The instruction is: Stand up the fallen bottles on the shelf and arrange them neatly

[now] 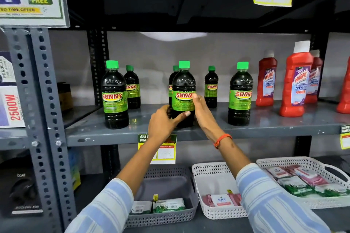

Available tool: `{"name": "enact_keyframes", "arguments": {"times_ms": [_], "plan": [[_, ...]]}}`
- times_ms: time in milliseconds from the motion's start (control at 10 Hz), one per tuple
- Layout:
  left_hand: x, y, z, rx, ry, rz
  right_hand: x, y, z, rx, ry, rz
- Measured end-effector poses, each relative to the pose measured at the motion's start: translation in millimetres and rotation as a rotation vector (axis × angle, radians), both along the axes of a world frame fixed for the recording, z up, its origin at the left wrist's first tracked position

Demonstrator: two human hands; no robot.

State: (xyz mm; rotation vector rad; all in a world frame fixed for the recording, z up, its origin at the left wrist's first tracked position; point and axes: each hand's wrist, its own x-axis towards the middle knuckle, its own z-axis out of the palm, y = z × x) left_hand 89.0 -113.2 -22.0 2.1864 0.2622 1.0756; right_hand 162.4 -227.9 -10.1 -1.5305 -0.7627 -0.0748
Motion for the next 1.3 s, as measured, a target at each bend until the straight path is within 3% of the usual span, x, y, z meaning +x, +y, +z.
{"name": "enact_keyframes", "arguments": {"times_ms": [100, 200, 300, 400, 500, 600, 1100, 1300], "plan": [[-9.7, -1.9, -1.4, -0.053, -0.122, -0.006, -20.2, -2.3, -2.5, 0.155, -0.261, -0.3], [-31.9, 4.0, -9.7, 0.067, -0.371, 0.128, -47.2, 7.3, -5.0, 0.313, -0.827, -0.612], [-49.3, 18.1, -15.0, 0.191, -0.428, 0.372, -61.0, 30.9, -2.6, 0.235, -0.95, -0.475], [-71.7, 57.1, -16.7, 0.209, -0.219, 0.679, -78.3, 80.6, 3.2, -0.166, -0.612, -0.044], [-83.0, 77.9, -14.5, 0.16, 0.01, 0.657, -80.6, 110.2, 8.7, -0.426, -0.357, 0.117], [-92.2, 88.4, -7.8, 0.128, 0.122, 0.616, -77.5, 131.0, 13.2, -0.564, -0.301, 0.164], [-106.8, 104.4, -2.5, 0.123, 0.186, 0.597, -82.6, 144.9, 10.3, -0.556, -0.319, 0.178], [-115.5, 78.4, 7.0, 0.161, 0.252, 0.717, -89.8, 125.4, 22.2, -0.507, -0.338, 0.103]]}}
